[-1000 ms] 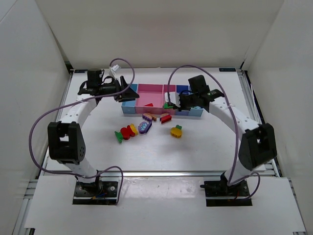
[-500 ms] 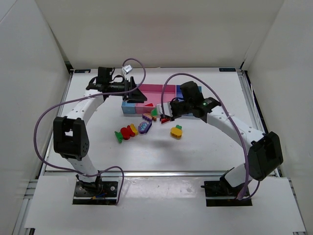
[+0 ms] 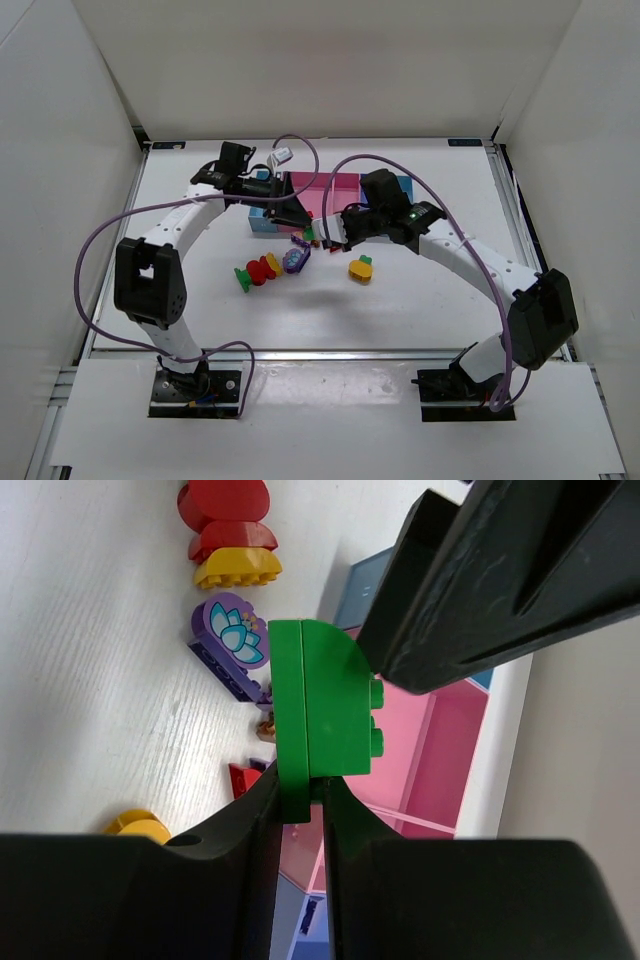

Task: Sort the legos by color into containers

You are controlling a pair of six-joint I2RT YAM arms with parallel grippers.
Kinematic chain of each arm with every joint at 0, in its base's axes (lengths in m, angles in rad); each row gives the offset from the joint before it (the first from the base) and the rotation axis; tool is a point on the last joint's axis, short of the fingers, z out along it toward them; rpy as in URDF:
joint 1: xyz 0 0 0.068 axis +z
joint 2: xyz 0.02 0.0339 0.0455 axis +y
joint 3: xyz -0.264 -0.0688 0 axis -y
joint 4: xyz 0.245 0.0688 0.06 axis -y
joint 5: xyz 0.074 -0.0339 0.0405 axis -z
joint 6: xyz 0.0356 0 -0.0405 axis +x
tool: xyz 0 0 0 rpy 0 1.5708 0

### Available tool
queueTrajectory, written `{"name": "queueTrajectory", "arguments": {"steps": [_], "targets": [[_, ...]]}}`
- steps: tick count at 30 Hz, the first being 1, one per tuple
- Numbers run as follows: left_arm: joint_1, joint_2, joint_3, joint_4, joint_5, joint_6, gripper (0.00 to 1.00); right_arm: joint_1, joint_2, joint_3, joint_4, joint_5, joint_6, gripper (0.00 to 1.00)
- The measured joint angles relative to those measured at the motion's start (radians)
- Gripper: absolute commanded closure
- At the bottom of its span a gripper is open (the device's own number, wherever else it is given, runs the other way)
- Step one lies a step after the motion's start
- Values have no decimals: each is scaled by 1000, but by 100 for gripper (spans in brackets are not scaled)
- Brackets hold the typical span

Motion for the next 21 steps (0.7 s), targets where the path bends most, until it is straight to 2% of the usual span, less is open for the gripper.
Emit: {"name": "queueTrajectory", "arguments": {"steps": [6,9,11,12,15,17,21], "targets": [[-21,0,0,-24,33,16,27,3,2,14,4,3,-7,89],[-27,0,0,-31,45,23,30,4,13,29,8,6,-9,89],[-31,0,0,-34,50,25,36,5,19,34,12,8,-10,89],[-31,0,0,-35,52,26,45,5,20,35,13,9,-12,89],[-29,2,2,-43,40,35,60,7,21,42,14,6,-18,89],[-27,3,3,-44,37,42,63,8,21,43,14,9,-20,89],[-27,3,4,-45,36,49,65,8,21,43,12,9,-23,89]]}}
